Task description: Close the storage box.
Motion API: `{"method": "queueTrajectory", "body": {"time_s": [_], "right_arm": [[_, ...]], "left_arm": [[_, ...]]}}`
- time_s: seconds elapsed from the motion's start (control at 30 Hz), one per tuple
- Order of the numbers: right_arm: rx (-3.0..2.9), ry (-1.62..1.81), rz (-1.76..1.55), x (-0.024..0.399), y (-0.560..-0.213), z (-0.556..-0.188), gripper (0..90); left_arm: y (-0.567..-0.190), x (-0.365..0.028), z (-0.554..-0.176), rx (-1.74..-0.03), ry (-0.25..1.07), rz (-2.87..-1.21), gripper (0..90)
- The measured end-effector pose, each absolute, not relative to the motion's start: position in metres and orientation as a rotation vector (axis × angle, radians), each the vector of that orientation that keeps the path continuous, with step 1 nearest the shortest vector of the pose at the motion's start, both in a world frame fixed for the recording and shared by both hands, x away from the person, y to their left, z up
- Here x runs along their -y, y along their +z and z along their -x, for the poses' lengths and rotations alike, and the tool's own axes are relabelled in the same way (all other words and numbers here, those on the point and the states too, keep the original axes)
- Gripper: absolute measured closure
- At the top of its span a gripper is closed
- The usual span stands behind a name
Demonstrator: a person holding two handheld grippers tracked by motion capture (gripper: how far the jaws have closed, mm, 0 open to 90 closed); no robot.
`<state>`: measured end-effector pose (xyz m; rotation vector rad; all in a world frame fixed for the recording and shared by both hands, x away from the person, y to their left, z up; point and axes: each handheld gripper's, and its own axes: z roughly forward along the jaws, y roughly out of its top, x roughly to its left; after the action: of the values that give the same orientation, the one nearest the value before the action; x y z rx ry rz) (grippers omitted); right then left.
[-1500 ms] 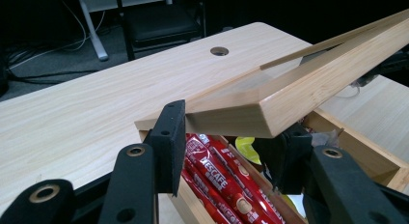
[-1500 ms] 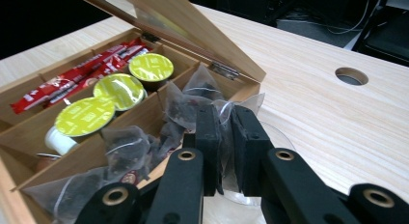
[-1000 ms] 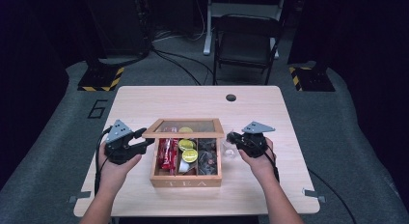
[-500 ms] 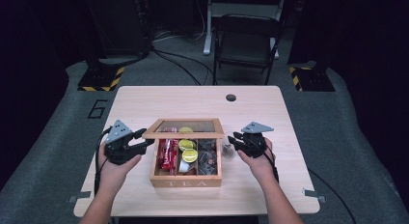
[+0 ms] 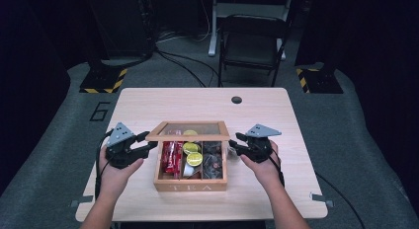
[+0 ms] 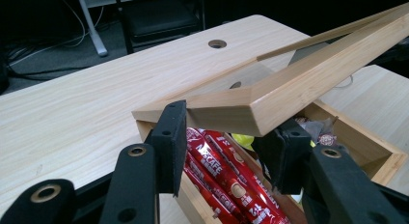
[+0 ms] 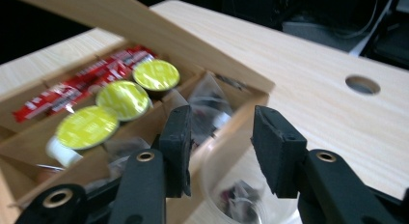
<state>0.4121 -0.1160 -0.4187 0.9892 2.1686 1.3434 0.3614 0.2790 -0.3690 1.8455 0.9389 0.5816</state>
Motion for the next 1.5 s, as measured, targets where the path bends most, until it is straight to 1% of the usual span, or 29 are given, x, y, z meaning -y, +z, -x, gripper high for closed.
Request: {"method": "queueTrajectory", "body": {"time_s": [0.33, 0.53, 0.73, 1.07, 1.23, 1.5], "right_arm": [[-2.142, 1.428, -0.870, 0.101, -0.390, -0.393, 51.5], [-2.138, 1.432, -0.834, 0.095, -0.382, -0.387, 48.7], [-2.128, 1.438, -0.808, 0.092, -0.375, -0.383, 48.2], [-2.131, 1.424, -0.788, 0.092, -0.369, -0.379, 50.3], [-2.152, 1.439, -0.814, 0.094, -0.363, -0.385, 51.6], [-2.185, 1.415, -0.827, 0.094, -0.363, -0.383, 51.9]], "left_arm": [[-0.366, -0.279, -0.359, -0.934, 0.589, -1.845, 55.1], [-0.366, -0.278, -0.359, -0.939, 0.588, -1.846, 54.9], [-0.366, -0.279, -0.358, -0.938, 0.576, -1.849, 54.7], [-0.361, -0.278, -0.361, -0.957, 0.567, -1.855, 54.4], [-0.357, -0.277, -0.365, -0.969, 0.559, -1.850, 54.3], [-0.360, -0.278, -0.361, -0.945, 0.566, -1.884, 54.3]]}}
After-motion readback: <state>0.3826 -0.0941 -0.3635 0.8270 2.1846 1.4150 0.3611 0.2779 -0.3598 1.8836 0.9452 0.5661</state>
